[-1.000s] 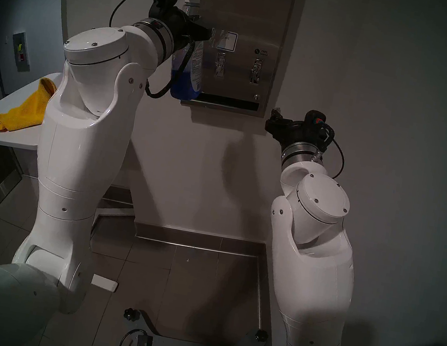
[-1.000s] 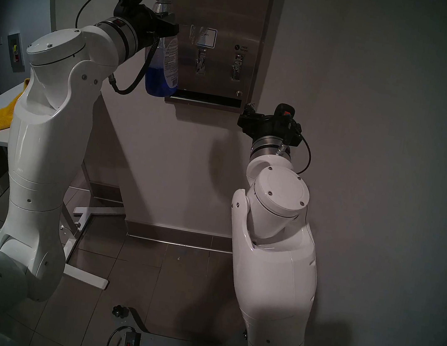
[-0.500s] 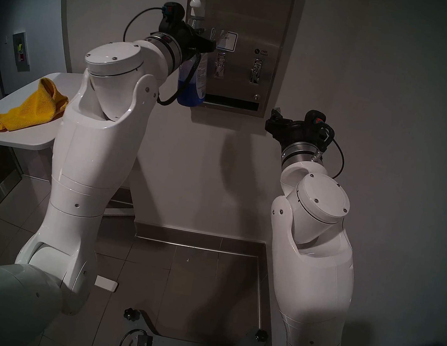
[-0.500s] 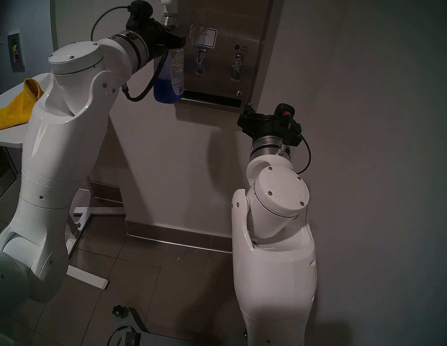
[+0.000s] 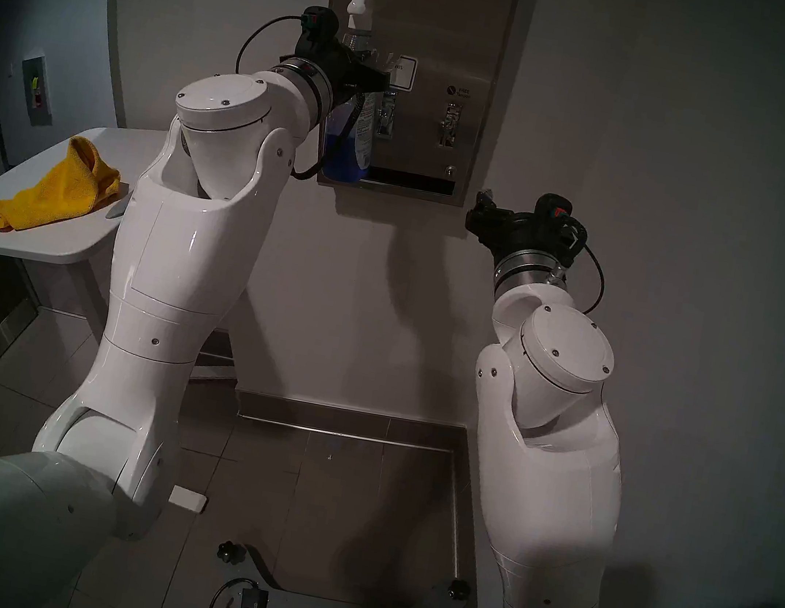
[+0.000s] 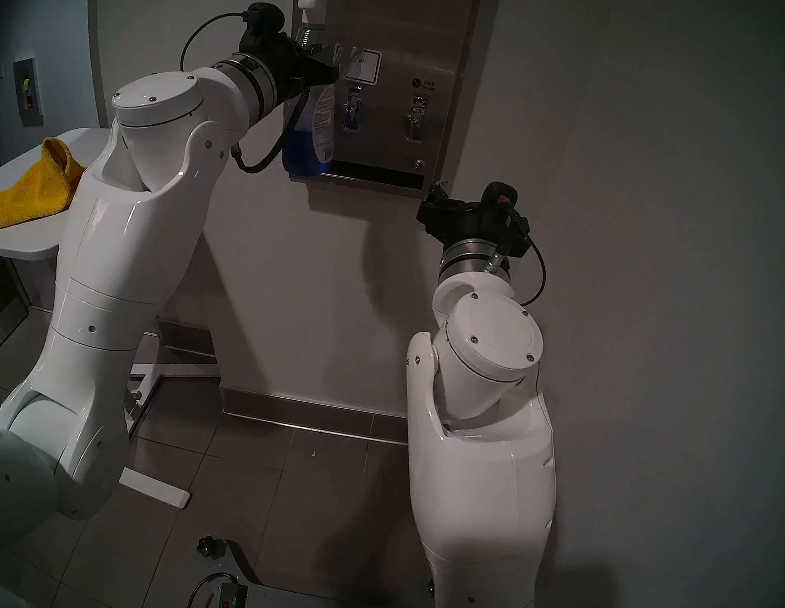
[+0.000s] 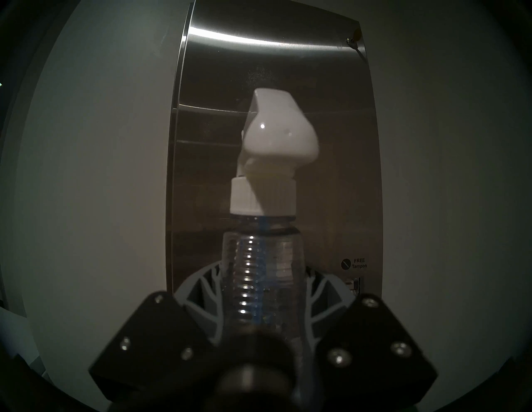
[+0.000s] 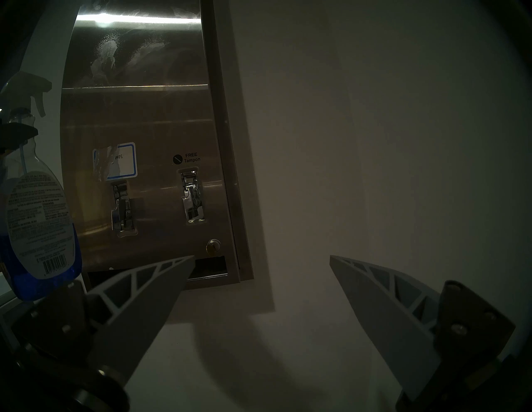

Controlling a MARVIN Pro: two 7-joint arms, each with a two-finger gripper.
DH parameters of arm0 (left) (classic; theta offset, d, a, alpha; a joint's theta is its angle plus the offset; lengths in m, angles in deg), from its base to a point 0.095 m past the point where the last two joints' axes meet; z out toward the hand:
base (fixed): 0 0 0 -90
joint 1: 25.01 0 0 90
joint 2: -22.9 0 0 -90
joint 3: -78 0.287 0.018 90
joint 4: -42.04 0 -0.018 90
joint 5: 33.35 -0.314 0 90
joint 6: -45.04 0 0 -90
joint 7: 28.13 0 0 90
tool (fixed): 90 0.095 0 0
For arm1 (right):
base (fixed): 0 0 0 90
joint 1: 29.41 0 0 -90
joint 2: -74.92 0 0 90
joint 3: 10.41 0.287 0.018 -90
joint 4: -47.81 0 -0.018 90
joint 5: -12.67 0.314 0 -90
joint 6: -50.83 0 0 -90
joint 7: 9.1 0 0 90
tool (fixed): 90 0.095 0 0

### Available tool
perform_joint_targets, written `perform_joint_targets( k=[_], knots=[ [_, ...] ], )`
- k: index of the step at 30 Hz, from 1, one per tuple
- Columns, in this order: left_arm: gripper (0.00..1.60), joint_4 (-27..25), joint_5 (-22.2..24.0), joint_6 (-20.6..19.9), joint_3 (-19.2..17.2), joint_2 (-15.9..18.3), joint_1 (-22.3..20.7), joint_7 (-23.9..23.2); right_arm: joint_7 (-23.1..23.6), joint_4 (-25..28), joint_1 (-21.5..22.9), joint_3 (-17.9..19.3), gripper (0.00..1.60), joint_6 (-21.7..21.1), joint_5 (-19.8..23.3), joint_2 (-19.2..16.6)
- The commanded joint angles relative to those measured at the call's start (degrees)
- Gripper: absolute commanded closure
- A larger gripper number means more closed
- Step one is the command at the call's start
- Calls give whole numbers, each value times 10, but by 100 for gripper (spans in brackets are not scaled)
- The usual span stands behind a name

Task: Pick up the cleaner bottle and spray the cleaner onto the surface

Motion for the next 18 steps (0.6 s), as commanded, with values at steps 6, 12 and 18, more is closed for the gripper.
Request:
perform_joint_targets(
  k=[6,12,18],
  knots=[
    [160,38,-9,63,-15,-3,-74,-17,1,18,13,1,0,4,-2,0],
    [160,47,-11,76,-19,-2,-80,-27,1,18,13,1,0,4,-2,0],
    [160,43,-15,82,-21,-1,-77,-34,1,18,13,1,0,4,-2,0]
  ],
)
